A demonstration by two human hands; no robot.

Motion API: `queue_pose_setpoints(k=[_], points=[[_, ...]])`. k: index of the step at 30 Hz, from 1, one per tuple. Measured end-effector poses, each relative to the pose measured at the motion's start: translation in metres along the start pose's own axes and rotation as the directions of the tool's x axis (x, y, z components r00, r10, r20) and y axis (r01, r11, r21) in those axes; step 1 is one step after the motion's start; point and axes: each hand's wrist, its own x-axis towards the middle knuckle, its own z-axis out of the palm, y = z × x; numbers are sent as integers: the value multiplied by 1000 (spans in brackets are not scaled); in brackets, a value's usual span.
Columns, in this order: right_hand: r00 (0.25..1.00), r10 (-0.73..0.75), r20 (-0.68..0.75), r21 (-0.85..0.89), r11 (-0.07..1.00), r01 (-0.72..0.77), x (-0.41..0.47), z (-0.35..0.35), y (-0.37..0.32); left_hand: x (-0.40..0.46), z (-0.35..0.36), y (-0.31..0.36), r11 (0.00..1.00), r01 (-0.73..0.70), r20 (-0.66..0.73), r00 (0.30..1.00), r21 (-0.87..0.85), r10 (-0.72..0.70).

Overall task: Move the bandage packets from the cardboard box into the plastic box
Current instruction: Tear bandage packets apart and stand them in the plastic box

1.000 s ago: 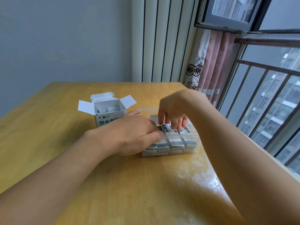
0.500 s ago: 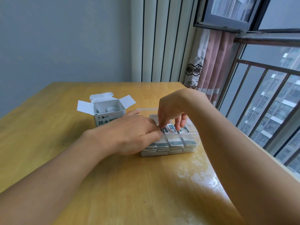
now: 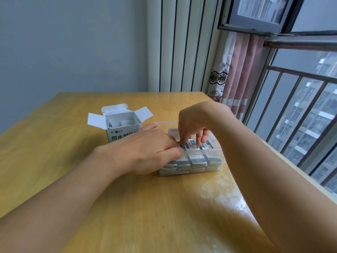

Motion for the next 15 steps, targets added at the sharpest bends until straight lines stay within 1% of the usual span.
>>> queue_pose_setpoints(k=[4,11,13,14,15], points=[[999,32,23,-33,999,-31,5,4,-2,0,0,2,1000,-2,3,1000,4,2],[1000,24,-6,-33,999,-25,2,4,-2,1,2,1,1000,-5,10,1000,2,5],[1000,10,-5,-20,1000,-10,-2,1,-2,0,-2,1,995,21,-2,1000,-100,-21],[1000,-16,-14,-6,1000,16,-7,-2,-2,-2,-7,2,981,43,-37,998,-191,-51],[998,-55,-34,16,998,55,-13,-6,-1,-4,-15,3,955,46,-113,990,-292,-83]])
